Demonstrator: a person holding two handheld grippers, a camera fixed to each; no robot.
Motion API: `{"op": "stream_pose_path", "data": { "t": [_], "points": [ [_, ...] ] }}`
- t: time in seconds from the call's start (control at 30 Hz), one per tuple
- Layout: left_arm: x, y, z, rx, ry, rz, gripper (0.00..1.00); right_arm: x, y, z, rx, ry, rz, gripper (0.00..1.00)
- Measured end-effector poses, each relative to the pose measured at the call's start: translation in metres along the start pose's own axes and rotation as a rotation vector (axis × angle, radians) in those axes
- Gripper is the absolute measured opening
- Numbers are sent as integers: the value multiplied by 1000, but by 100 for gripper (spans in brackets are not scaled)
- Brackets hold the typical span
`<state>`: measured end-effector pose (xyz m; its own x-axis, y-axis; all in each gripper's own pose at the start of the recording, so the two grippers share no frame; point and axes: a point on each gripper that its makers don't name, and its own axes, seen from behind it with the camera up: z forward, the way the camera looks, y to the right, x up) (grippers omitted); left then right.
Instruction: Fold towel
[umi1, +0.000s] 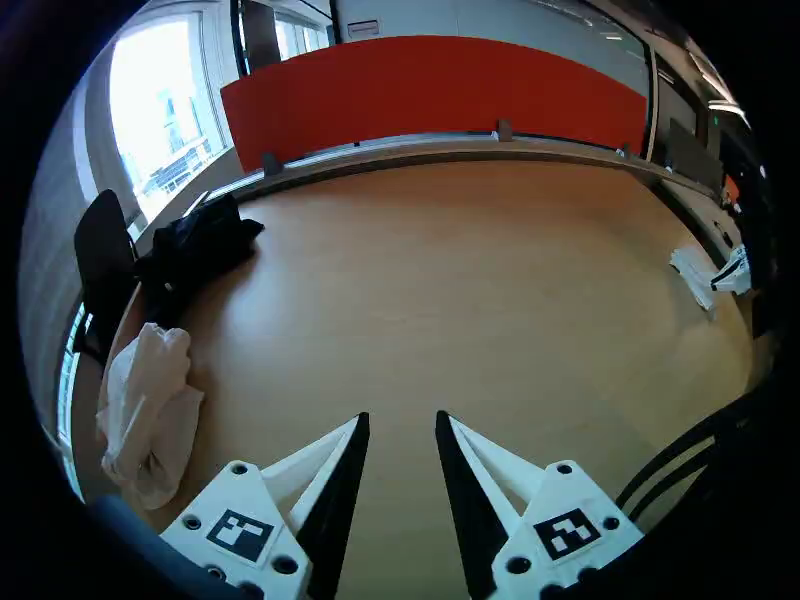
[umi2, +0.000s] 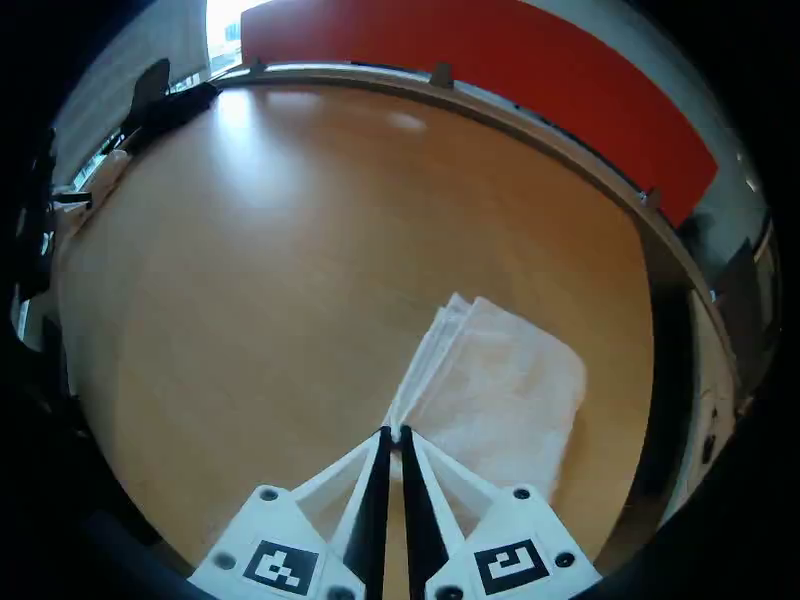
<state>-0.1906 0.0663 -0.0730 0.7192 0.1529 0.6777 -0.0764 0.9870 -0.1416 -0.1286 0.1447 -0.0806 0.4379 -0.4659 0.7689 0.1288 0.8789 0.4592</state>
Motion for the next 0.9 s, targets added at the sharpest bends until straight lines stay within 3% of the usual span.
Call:
{"op": "stream_pose_path", "data": {
  "t": [0.13, 0.33, 0.53, 0.7, 0.9],
  "points": [
    [-1, 0, 0, 1, -1, 1, 48, -1, -3, 2, 5, -2, 7, 20],
    [0, 1, 0, 0, 1, 0, 48, -3, -6, 4, 13, -6, 15, 55],
    [0, 1, 0, 1, 2, -2, 48, -2, -6, 4, 8, -3, 17, 65],
    [0, 1, 1, 0, 3, -6, 48, -2, -7, 3, 5, 2, 35, 97],
    [1, 1, 1, -1, 6, -7, 48, -2, -8, 1, 0, 9, 50, 100]
  ]
}}
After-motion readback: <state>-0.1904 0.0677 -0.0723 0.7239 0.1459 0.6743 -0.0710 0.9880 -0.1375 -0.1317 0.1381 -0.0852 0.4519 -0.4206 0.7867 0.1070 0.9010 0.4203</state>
